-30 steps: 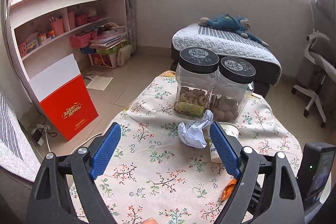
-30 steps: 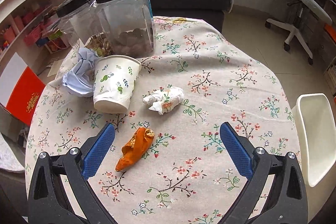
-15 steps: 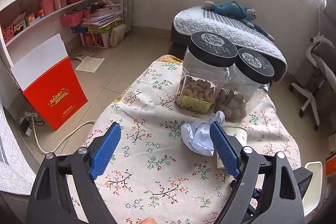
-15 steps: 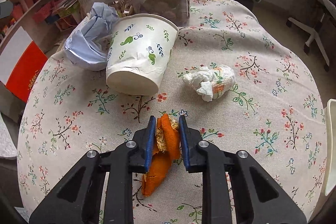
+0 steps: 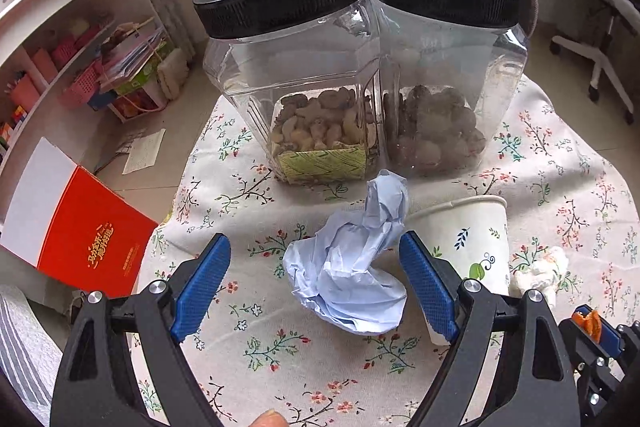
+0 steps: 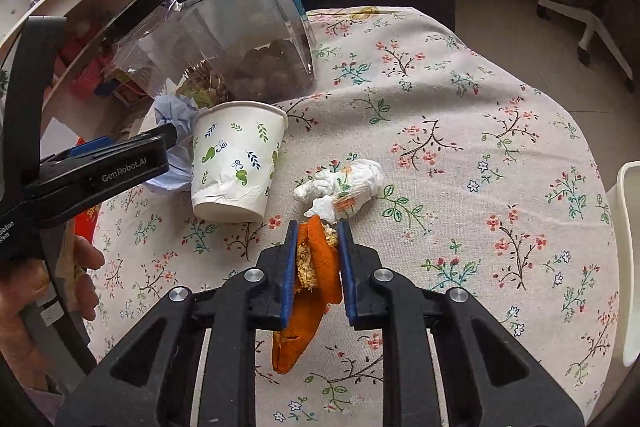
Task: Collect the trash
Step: 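Grasp the orange peel with the right tool while the left grasps the crumpled light blue paper, then lift both items and carry them toward the white bin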
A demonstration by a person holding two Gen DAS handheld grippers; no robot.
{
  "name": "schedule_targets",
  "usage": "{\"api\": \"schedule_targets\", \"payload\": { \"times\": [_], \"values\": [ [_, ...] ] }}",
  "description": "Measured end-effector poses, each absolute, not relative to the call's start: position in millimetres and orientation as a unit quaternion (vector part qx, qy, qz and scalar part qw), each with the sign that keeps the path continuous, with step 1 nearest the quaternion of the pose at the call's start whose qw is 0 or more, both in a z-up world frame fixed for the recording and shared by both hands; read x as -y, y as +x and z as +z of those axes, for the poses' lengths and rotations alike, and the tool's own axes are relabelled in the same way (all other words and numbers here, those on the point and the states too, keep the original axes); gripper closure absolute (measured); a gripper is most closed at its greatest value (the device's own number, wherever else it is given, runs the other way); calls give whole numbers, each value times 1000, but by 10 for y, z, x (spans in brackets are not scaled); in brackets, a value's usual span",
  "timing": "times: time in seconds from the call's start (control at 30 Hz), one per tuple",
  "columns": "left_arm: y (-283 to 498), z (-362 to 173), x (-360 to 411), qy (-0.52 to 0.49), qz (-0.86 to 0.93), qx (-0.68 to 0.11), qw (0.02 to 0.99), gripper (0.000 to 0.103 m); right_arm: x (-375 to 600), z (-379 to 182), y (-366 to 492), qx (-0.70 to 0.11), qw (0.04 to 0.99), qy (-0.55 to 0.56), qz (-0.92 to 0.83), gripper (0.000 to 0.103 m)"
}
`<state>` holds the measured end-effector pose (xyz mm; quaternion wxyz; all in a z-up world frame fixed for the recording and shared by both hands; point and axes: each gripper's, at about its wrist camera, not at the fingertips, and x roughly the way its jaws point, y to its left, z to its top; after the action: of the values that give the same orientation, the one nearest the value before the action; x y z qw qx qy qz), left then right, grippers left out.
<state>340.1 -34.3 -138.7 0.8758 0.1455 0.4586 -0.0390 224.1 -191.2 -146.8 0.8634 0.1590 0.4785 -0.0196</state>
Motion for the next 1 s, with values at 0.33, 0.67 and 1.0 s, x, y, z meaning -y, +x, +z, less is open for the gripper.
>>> {"api": "schedule_targets", "payload": {
  "times": [0.33, 0.67, 1.0],
  "values": [
    [3406, -1321, -78, 46, -20, -470, 881, 89, 1983, -1147, 2155, -442, 884, 152, -4, 85],
    [2794, -616, -323, -6, 15, -400, 916, 89, 1977, -690, 1853, -389, 909, 146, 17, 85],
    [2418, -54, -286, -38, 17, -338, 940, 89, 2144, -305, 1574, -333, 933, 135, -5, 85]
  ]
}}
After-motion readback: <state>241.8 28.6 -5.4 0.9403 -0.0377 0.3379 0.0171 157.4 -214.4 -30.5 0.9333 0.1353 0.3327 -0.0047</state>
